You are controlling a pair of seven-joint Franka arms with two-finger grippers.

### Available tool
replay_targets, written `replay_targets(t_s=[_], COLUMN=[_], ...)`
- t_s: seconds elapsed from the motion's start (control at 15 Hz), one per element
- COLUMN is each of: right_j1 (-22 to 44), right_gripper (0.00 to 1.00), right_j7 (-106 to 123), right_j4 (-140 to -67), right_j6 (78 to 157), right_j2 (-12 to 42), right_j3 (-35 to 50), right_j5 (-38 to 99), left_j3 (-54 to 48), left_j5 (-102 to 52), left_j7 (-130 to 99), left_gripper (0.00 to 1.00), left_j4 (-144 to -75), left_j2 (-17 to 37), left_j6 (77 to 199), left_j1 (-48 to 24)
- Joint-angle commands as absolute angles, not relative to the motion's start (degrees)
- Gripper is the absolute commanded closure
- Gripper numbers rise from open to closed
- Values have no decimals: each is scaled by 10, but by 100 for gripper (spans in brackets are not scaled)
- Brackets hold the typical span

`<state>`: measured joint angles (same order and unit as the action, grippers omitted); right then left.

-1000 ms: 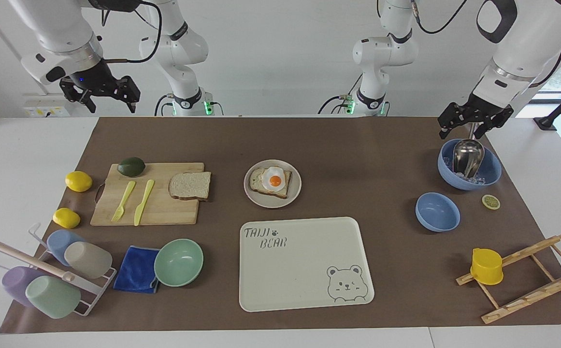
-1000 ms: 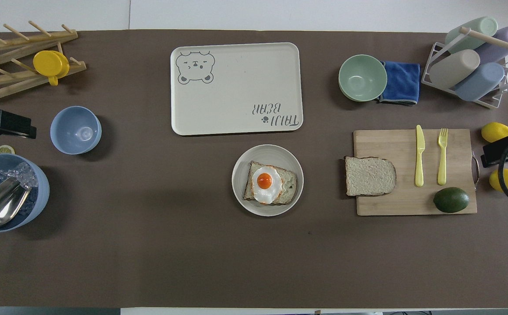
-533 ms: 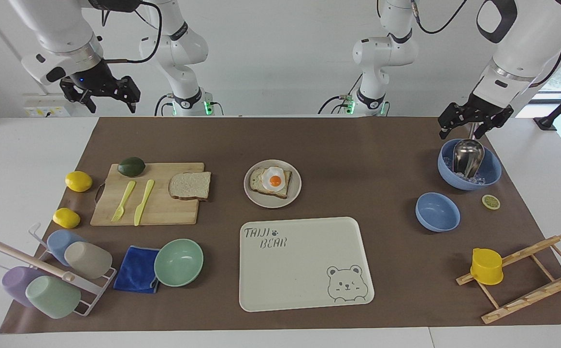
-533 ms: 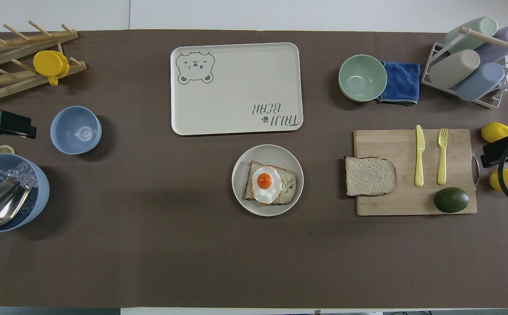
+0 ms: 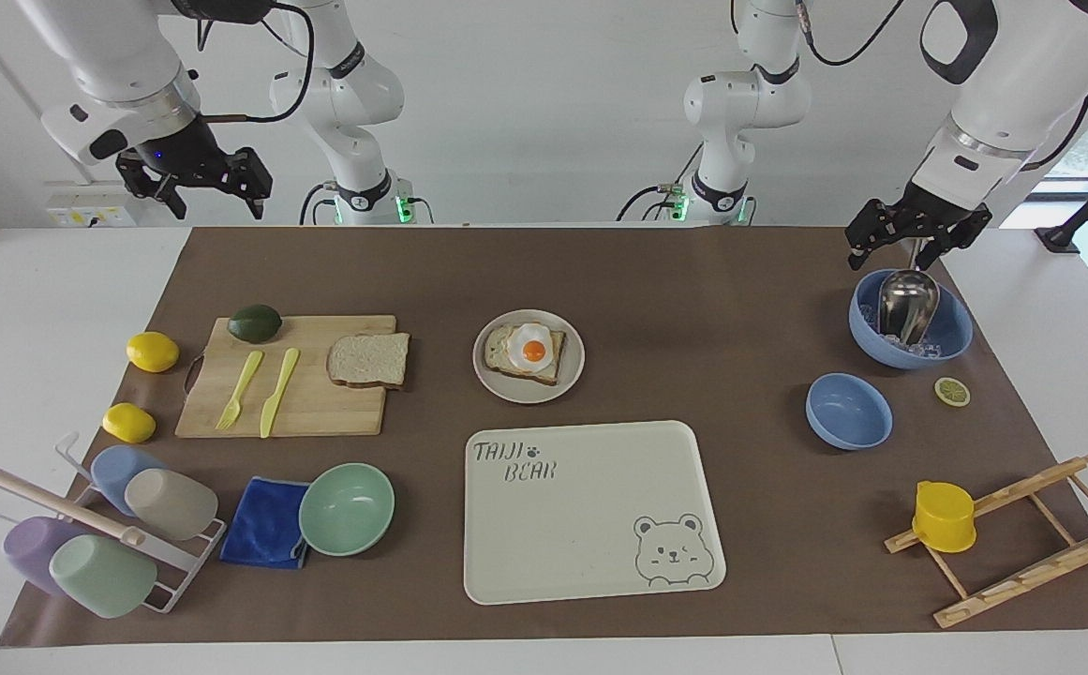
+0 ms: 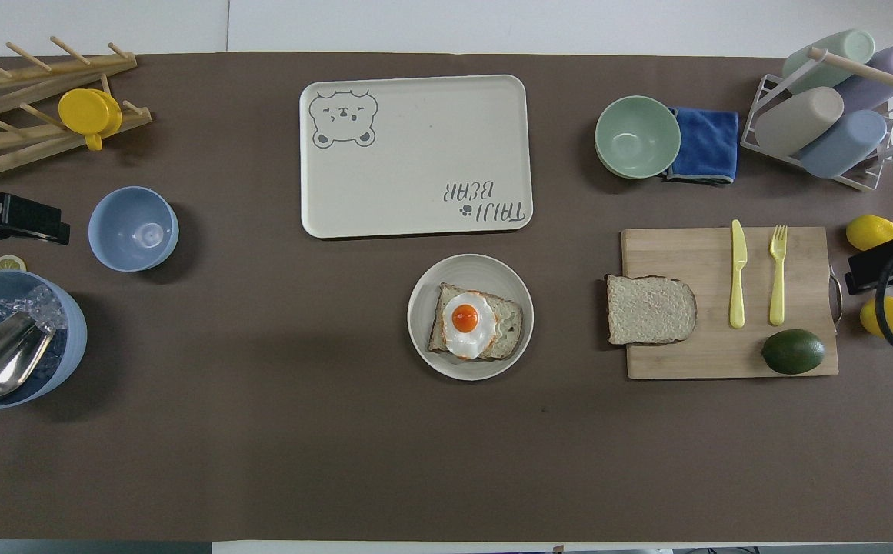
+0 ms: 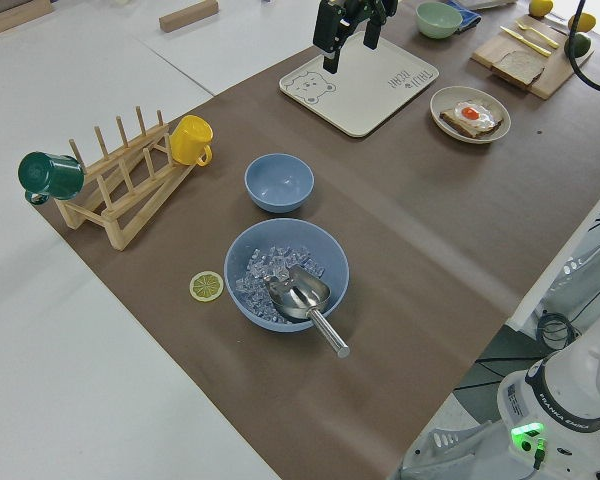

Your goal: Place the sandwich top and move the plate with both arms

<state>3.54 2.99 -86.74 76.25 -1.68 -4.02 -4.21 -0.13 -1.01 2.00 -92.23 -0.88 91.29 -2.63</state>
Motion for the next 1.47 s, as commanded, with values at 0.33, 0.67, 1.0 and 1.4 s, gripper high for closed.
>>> replay_targets(t_s=[0.33, 0.67, 1.0, 1.4], right_j1=[89, 220, 277, 308], right_gripper=[0, 0, 0, 0], right_j7=[5, -103, -222, -304], right_j4=[-934, -931, -912, -918], right_j6=[816, 825, 838, 870], right_j2=[-24, 88, 228, 281], right_j3=[-33, -33, -33, -33], right_j5=[-92, -227, -292, -365], left_j3=[-1, 2, 2, 2], left_j5=[2, 2, 2, 2], left_j7=[15, 15, 15, 15], left_gripper=[0, 0, 0, 0], left_j4=[-933, -933, -933, -933], left_j2=[-18, -18, -18, -18], left_j6=[914, 913, 913, 912], left_j1=[-25, -21, -21, -21])
